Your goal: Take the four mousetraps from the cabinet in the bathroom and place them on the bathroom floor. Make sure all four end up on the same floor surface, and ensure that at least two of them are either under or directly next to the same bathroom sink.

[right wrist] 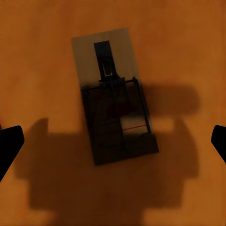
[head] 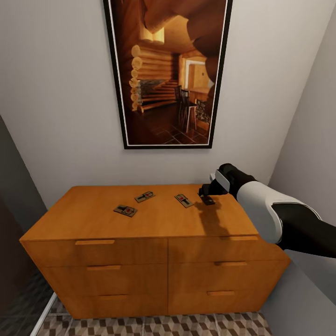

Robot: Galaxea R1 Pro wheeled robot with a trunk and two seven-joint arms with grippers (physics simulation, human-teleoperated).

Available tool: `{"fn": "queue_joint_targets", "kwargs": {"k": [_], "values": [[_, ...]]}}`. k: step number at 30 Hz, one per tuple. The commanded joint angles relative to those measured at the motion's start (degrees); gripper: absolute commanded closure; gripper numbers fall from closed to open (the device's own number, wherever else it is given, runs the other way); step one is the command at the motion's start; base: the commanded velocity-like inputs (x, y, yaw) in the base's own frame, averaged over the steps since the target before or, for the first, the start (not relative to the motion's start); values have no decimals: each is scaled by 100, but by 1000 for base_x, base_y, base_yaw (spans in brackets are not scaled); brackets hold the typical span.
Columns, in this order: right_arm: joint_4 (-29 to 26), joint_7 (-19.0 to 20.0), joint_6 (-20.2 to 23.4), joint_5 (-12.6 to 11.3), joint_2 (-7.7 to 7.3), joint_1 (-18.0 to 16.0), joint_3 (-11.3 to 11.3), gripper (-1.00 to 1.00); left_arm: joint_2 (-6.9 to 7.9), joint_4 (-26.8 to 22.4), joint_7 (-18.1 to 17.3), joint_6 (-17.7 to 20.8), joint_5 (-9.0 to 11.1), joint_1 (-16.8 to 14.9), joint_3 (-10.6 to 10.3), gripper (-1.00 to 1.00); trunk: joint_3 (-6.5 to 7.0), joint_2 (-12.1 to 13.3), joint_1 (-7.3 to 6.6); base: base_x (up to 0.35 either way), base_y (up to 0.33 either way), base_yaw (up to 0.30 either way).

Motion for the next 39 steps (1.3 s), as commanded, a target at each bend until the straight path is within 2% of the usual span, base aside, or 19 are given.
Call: {"fn": "queue_joint_targets", "kwargs": {"k": [1, 39], "values": [[-8, 10, 27, 23, 0, -3, -6, -100, -1, -9, 4, -8, -16, 3, 32, -100, -5, -2, 0, 0, 0, 0], [-8, -13, 26, 44, -59, -1, -12, -100, -1, -6, 4, -6, -16, 3, 32, -100, -63, -2, 0, 0, 0, 0]]}}
